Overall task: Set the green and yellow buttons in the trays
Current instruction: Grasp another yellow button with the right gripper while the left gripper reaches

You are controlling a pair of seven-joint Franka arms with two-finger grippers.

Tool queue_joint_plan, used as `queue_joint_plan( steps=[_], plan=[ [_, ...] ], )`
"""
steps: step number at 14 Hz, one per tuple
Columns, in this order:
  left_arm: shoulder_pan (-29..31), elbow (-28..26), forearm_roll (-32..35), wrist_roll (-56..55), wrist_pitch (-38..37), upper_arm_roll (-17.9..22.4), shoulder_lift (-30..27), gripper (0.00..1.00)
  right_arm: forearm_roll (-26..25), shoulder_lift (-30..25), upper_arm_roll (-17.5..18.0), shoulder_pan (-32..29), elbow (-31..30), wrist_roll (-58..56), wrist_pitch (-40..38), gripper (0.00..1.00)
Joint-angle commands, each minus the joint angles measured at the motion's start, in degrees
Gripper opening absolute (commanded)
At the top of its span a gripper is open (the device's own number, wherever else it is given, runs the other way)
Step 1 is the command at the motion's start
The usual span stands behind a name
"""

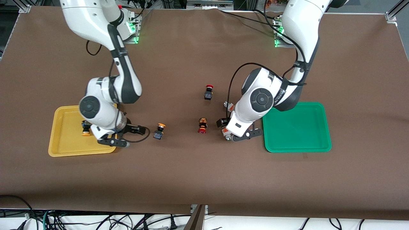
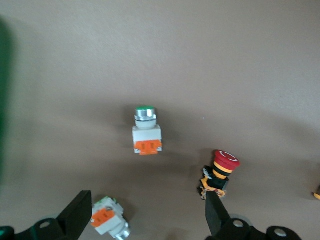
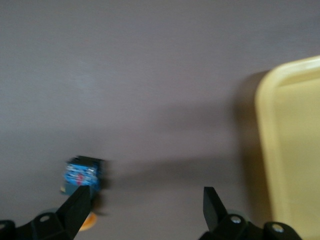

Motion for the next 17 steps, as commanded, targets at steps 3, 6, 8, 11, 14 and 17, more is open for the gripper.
queue_joint_plan(
  steps=[3, 6, 8, 11, 14, 17],
  plan=[
    [-2.5, 0.6, -1.0, -5.8, 3.5, 1.0, 2.1, 1.0, 1.9, 4.7, 3.2, 1.0, 2.3, 7.1, 8.5, 1.0],
    [-4.1, 0.6, -0.9, -9.5, 7.1, 1.0, 4.1, 1.0, 1.6, 6.4, 5.9, 1.0, 2.6, 12.2, 11.6, 1.0],
    [-5.5, 0.7, -0.9, -11.9, 8.5, 1.2, 5.6, 1.0, 1.5, 7.0, 6.0, 1.3, 2.6, 12.3, 12.7, 1.0],
    [-7.3, 0.7, 2.2, -13.9, 10.9, 1.4, 7.3, 1.0, 1.1, 8.1, 6.0, 1.8, 2.6, 12.4, 13.0, 0.63],
    [-5.8, 0.6, 10.8, -11.5, 10.8, 1.3, 7.6, 1.0, 1.1, 7.9, 6.0, 2.1, 2.3, 11.0, 12.6, 0.0],
    [-4.0, 0.6, 11.1, -7.3, 10.8, 1.4, 7.9, 1.0, 0.8, 6.3, 3.8, 1.0, 2.9, 6.8, 7.1, 0.0]
  ],
)
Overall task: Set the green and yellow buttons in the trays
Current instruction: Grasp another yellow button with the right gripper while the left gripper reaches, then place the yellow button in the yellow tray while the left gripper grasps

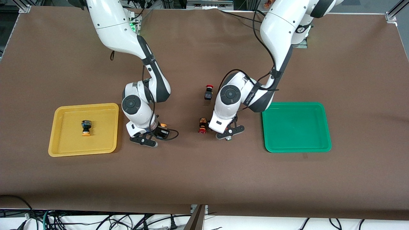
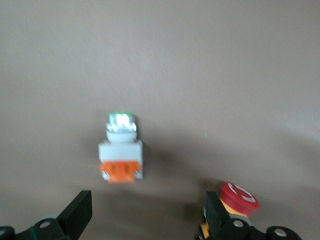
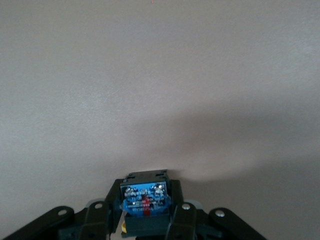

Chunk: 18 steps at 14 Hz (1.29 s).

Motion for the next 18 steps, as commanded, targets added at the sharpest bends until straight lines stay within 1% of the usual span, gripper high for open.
queue_joint_plan(
  steps=[1, 3, 4, 5, 6, 7, 9, 11, 12, 13, 15, 16, 17, 18],
  plan=[
    [1.6, 0.5, 1.4, 4.5, 0.1, -0.1, 1.3, 1.0, 0.2, -1.8, -4.2, -1.2, 1.3, -9.4, -8.1, 0.0],
    [2.1, 0.6, 1.4, 5.7, 0.2, -0.1, 2.9, 1.0, 0.6, -2.8, -11.2, -1.3, 1.3, -22.8, -15.7, 0.0],
    [2.1, 0.6, 1.4, 5.7, 0.2, -0.1, 3.0, 1.0, 0.6, -2.7, -14.5, -1.3, 1.1, -28.5, -18.0, 0.0],
    [2.1, 0.6, 1.4, 5.7, 0.2, -0.1, 3.2, 1.0, 0.7, -2.6, -16.8, -1.9, 0.7, -33.3, -19.2, 0.0],
    [2.1, 0.6, 1.4, 6.0, 0.2, -0.1, 3.4, 0.97, 0.6, -2.6, -17.2, -4.1, 0.6, -37.5, -19.4, 0.0],
    [2.1, 0.5, 1.4, 6.7, 0.2, -0.1, 3.5, 0.8, 0.5, -2.5, -17.1, -6.3, 0.6, -40.5, -19.5, 0.0],
    [1.9, 0.5, 1.4, 7.3, 0.1, -0.1, 3.7, 0.39, 0.7, -2.3, -17.1, -8.6, -0.4, -44.7, -19.7, 0.0],
    [1.9, 0.5, 1.5, 8.3, -0.1, -0.1, 3.8, 0.09, 1.0, -2.2, -17.1, -9.4, -1.9, -45.1, -19.6, 0.01],
    [1.9, 0.5, 1.4, 8.4, -0.2, -0.1, 3.8, 0.0, 1.1, -2.2, -17.0, -10.1, -2.0, -45.1, -19.6, 0.5],
    [2.0, 0.5, 1.4, 8.4, -0.2, -0.1, 3.8, 0.0, 1.2, -2.2, -17.0, -10.4, -1.7, -45.1, -19.7, 0.99],
    [2.0, 0.5, 2.4, 8.7, -0.2, 0.0, 3.6, 0.0, 1.4, -3.8, -16.8, -9.8, -0.6, -44.5, -20.3, 1.0],
    [2.1, 0.6, 5.4, 8.7, -0.5, 0.7, 3.0, 0.0, 1.9, -5.2, -16.5, -9.8, 0.1, -44.3, -21.7, 1.0],
    [2.6, 0.5, 7.1, 8.9, -1.5, 1.1, 0.9, 0.0, 3.5, -5.8, -16.5, -9.5, 2.3, -43.3, -24.3, 1.0],
    [3.5, -0.7, 7.3, 9.9, -5.1, 1.0, -1.3, 0.0, 4.2, -6.2, -16.8, -9.4, 6.3, -42.5, -29.7, 1.0]
  ],
)
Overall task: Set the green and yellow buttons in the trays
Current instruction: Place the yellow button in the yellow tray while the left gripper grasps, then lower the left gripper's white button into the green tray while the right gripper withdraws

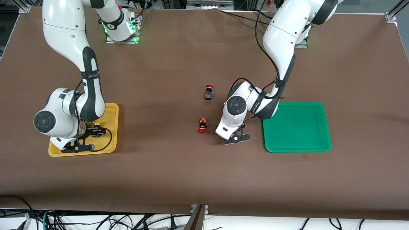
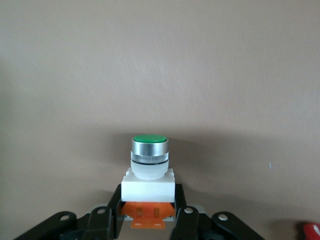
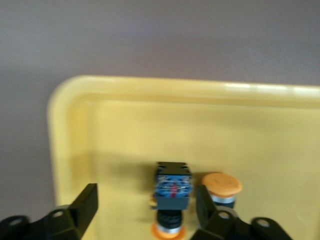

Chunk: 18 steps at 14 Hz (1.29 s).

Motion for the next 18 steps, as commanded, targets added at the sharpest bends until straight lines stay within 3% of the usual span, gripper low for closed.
queue_joint_plan(
  steps=[1, 4, 7, 9, 11, 12, 13, 15, 16, 17, 18],
  plan=[
    [1.6, -2.0, 2.8, 4.9, -8.7, 0.4, -7.1, 0.0, 1.9, -2.8, -0.1, -0.7, 9.7, 1.7, -14.0, 1.0],
    [9.2, -4.4, 2.1, 18.2, -18.8, -0.2, -15.3, 0.0, 1.9, -2.9, -2.2, -0.9, 19.9, 6.5, -29.3, 1.0],
    [17.6, -18.2, 1.9, 31.0, -17.9, -0.3, -24.5, 0.0, 1.8, -4.8, -3.4, -0.9, 25.4, 9.4, -38.6, 1.0],
    [20.6, -32.2, 1.9, 32.8, -9.1, -0.6, -30.0, 0.0, 1.5, -7.0, -3.1, -0.2, 27.3, 11.8, -42.1, 1.0],
    [24.0, -41.6, 2.1, 35.5, 4.7, -0.5, -29.8, 0.0, -0.3, -10.7, -1.6, -0.8, 27.1, 19.0, -43.6, 1.0],
    [25.4, -42.0, 2.1, 38.4, 6.9, -0.6, -27.7, 0.0, -3.4, -12.9, 1.3, -1.6, 26.7, 20.4, -44.2, 1.0],
    [26.1, -41.3, 2.1, 40.5, 7.5, -0.6, -26.4, 0.0, -6.8, -16.4, 7.2, -5.9, 24.9, 20.5, -44.4, 1.0],
    [26.9, -41.1, 2.1, 40.8, 7.6, -0.6, -24.9, 0.0, -10.5, -24.8, 25.7, -20.9, 18.5, 20.4, -44.3, 1.0],
    [27.2, -41.0, 2.1, 40.8, 7.6, -0.6, -23.5, 0.0, -12.4, -27.9, 31.6, -25.9, 14.7, 20.5, -43.4, 1.0],
    [27.4, -40.6, 2.4, 40.9, 7.7, -0.5, -22.4, 0.11, -17.0, -29.8, 32.7, -26.7, 12.2, 20.2, -42.7, 1.0],
    [27.9, -39.3, 2.5, 41.1, 7.7, -0.6, -21.3, 0.13, -20.6, -31.6, 33.1, -26.8, 10.0, 19.9, -42.4, 1.0]
  ],
)
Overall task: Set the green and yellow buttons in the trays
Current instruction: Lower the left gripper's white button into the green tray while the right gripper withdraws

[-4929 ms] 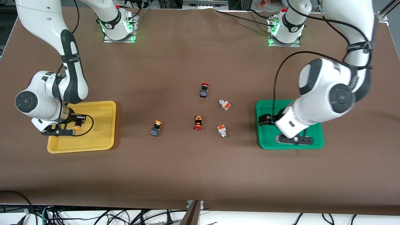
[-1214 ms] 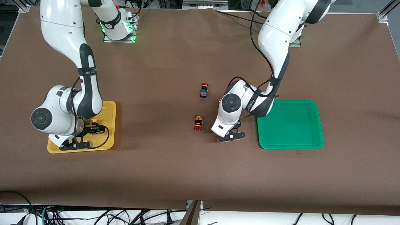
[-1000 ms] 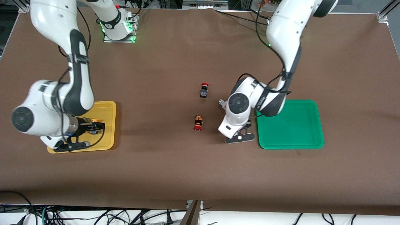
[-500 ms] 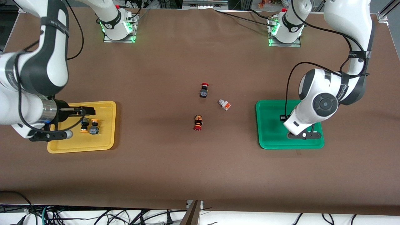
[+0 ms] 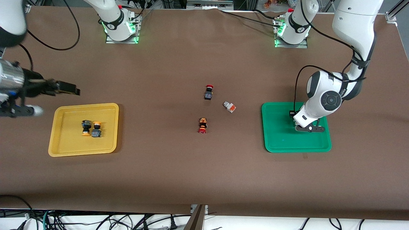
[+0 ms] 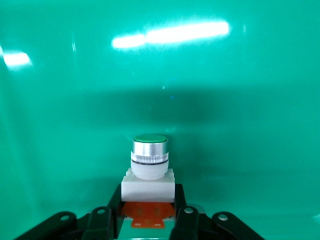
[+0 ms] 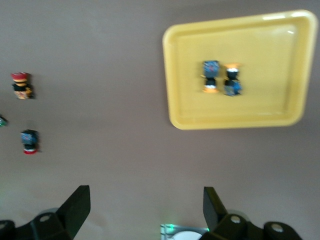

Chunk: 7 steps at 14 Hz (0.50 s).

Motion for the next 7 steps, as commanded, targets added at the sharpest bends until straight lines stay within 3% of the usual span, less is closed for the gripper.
queue_joint_plan(
  steps=[1, 4, 5, 6, 7],
  plan=[
    [1.8, 2.5, 0.9, 2.0, 0.0, -0.8, 2.5, 0.13, -6.9, -7.4, 4.9, -2.9, -9.4, -0.4, 2.9, 1.0],
    [1.9, 2.9, 0.6, 2.9, 0.0, -0.8, 2.5, 0.13, -6.8, -10.6, 5.0, -4.3, -10.0, 0.2, 6.6, 1.0],
    [1.9, 2.9, 0.5, 2.9, -0.1, -0.8, 2.5, 0.18, -6.8, -11.3, 5.0, -4.3, -11.0, 0.3, 7.6, 1.0],
    [1.9, 3.0, 0.4, 2.8, -0.3, -0.8, 2.5, 0.27, -6.8, -11.3, 5.0, -4.3, -11.6, 0.5, 7.6, 1.0],
    [1.9, 3.0, 0.4, 2.8, -0.6, -0.8, 2.3, 0.46, -7.1, -10.8, 4.9, -4.4, -11.2, -0.1, 7.4, 1.0]
  ],
)
